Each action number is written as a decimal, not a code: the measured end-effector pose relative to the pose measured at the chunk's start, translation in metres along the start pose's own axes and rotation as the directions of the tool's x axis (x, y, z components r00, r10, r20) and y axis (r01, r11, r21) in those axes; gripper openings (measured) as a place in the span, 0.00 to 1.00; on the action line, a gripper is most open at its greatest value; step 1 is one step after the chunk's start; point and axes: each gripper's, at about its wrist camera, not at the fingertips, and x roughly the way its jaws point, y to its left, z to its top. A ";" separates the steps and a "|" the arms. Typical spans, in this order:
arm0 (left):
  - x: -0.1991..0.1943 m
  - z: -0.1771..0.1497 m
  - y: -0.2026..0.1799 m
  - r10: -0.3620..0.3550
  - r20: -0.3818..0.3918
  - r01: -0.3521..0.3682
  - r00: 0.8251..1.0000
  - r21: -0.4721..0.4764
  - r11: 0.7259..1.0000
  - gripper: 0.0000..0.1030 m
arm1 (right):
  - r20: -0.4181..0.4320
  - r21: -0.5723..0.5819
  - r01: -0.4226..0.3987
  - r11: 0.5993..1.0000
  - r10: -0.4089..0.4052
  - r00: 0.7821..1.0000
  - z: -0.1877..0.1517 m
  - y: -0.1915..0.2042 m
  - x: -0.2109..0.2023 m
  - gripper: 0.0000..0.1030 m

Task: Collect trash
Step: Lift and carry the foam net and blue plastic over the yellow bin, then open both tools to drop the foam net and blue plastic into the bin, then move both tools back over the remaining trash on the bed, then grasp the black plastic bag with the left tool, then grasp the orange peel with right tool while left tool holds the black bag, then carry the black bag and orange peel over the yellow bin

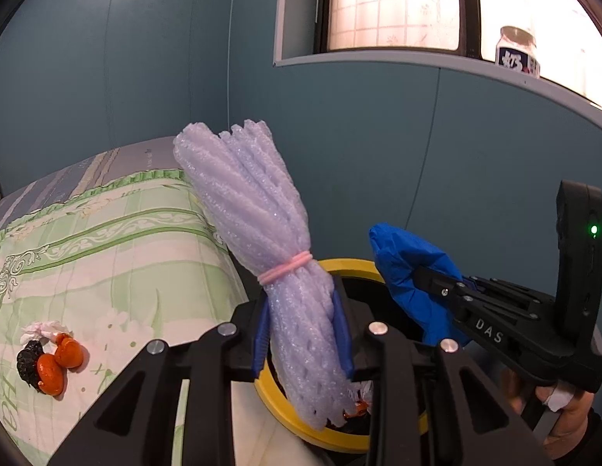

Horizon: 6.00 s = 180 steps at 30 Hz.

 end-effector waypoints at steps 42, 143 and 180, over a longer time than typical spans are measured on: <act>-0.029 -0.008 0.118 0.083 -0.012 -0.083 0.996 -0.282 0.956 0.88 | 0.071 -0.017 -0.031 0.999 0.032 0.997 0.009 0.039 -0.035 0.66; -0.132 -0.116 0.371 0.421 -0.197 -0.461 0.886 -0.476 0.749 0.28 | -0.377 -0.244 -0.371 0.896 0.265 0.888 -0.018 0.267 0.110 0.29; -0.146 0.003 0.064 0.040 0.152 -0.040 0.988 -0.005 0.999 0.28 | 0.034 -0.048 -0.144 0.988 0.145 0.989 0.030 0.056 -0.067 0.29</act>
